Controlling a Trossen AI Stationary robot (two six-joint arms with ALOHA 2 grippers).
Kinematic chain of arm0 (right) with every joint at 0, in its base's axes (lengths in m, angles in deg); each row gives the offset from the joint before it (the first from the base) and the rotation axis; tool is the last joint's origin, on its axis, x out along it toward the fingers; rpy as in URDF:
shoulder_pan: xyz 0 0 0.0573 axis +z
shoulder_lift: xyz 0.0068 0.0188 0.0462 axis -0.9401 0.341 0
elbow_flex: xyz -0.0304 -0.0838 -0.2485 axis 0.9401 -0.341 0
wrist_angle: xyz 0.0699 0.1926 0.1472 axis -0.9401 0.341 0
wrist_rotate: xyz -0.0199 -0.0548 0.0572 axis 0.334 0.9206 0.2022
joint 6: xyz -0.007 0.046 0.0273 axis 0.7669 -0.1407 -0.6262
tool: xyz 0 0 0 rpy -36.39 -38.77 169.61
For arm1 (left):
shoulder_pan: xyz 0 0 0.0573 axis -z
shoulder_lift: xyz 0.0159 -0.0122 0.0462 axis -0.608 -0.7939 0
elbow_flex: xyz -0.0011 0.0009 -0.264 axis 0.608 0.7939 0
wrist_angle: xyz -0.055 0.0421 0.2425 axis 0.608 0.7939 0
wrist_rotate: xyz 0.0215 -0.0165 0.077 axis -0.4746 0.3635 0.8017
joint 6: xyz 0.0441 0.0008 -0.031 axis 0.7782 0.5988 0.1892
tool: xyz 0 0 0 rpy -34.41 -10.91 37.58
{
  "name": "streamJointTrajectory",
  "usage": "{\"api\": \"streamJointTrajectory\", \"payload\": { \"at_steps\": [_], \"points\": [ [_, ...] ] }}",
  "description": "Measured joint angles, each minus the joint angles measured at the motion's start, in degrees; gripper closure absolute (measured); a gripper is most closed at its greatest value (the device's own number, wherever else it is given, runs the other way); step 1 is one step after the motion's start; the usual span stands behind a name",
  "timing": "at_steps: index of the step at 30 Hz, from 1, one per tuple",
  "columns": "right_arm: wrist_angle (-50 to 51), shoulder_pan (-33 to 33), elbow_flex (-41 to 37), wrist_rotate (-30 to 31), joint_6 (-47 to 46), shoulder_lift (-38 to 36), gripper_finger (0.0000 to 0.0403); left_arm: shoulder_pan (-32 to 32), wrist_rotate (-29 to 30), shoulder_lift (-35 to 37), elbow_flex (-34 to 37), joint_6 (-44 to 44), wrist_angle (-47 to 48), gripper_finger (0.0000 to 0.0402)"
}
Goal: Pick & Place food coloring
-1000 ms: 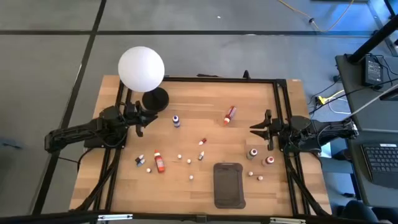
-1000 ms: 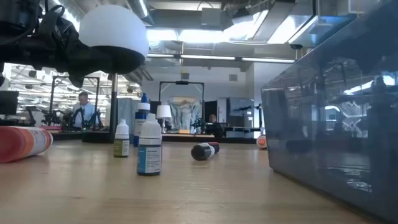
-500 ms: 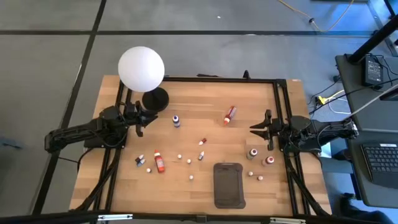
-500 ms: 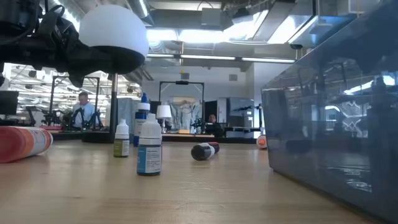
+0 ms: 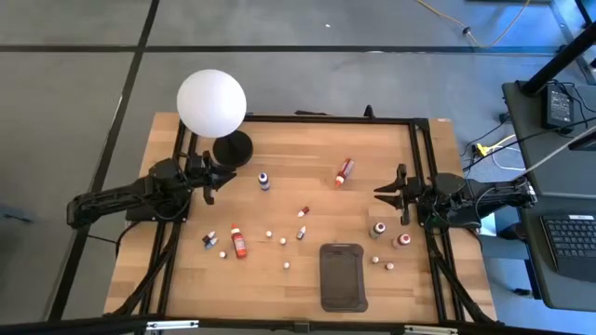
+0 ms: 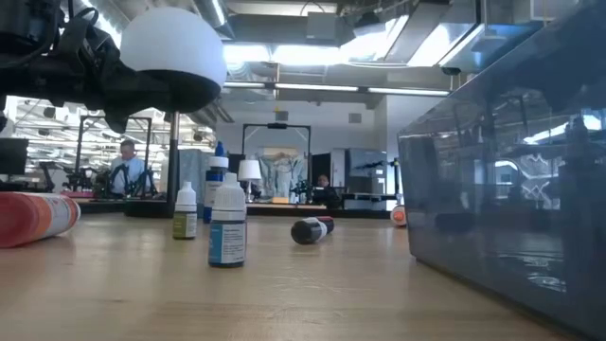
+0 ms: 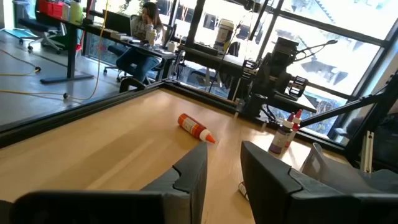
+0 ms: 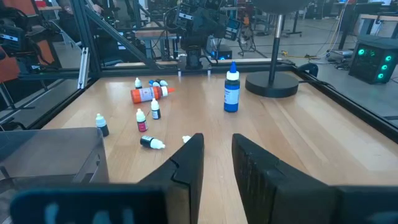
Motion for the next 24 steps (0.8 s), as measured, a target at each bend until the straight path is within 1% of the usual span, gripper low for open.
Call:
{"api": "streamJointTrajectory", "payload": {
  "at_steps": [24],
  "points": [
    [0.0, 0.0, 0.0, 0.01, -0.01, 0.02, 0.0315, 0.0, 0.01, 0.0, 0.01, 0.0, 0.0, 0.0308]
  ]
}}
